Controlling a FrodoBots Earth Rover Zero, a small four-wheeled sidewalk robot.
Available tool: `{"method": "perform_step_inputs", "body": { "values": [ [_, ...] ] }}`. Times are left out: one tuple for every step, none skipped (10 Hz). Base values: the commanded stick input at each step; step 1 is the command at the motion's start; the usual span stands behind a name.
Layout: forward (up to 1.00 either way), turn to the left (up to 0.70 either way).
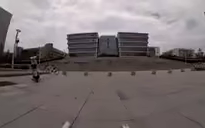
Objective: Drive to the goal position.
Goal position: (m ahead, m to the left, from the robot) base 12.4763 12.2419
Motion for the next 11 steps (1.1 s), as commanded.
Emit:
{"method": "perform_step_inputs", "body": {
  "values": [
    [0.70,0.00],
    [0.70,0.00],
    [0.70,0.00],
    [0.70,0.00],
    [0.70,0.00],
    [0.70,0.00],
    [0.70,0.00],
    [0.70,0.00],
    [0.70,0.00],
    [0.70,0.00],
    [0.70,0.00]
  ]
}}
